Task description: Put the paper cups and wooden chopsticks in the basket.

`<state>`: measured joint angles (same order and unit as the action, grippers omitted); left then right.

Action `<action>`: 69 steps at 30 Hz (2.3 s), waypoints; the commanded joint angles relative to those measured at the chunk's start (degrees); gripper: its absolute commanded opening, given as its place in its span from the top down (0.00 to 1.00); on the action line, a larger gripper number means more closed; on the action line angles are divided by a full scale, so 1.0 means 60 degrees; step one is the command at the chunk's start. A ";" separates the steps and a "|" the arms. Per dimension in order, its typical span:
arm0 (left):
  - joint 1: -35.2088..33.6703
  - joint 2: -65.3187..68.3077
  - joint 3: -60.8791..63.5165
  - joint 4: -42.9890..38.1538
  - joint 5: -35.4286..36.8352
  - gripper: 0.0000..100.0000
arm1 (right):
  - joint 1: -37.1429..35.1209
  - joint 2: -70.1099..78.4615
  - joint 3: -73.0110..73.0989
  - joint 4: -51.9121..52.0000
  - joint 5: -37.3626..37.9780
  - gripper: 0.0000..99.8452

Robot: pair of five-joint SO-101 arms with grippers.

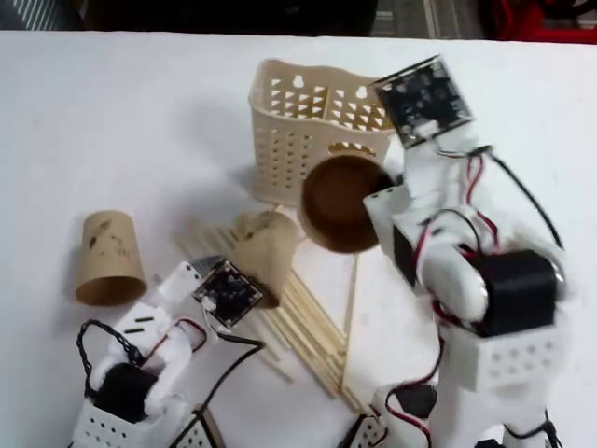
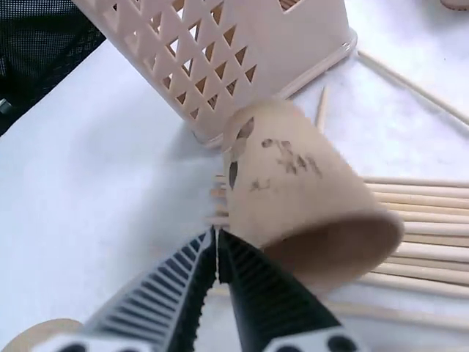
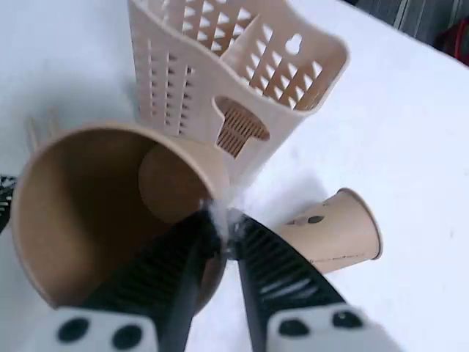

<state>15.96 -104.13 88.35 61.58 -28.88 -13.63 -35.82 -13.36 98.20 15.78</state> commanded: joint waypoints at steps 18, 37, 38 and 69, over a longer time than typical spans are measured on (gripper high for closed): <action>0.0125 -0.0051 -0.0234 -0.0029 0.0103 0.97 | 0.0652 0.2234 -0.4234 -0.0930 -0.0220 0.98; 0.2220 -0.0051 -0.0982 0.0410 0.1026 0.73 | 0.1179 0.4711 -0.4322 -0.2864 -0.1040 0.98; 0.2366 -0.0051 -0.0967 0.0322 0.1040 0.73 | 0.1179 0.4901 -0.4322 -0.2923 -0.1114 0.98; 0.3641 0.4110 -0.3165 -0.0527 0.1436 0.72 | 0.1136 0.7143 -0.4293 -0.3568 -0.1744 0.98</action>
<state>36.79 -88.13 75.08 58.51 -20.97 -6.86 7.34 -37.27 77.80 5.93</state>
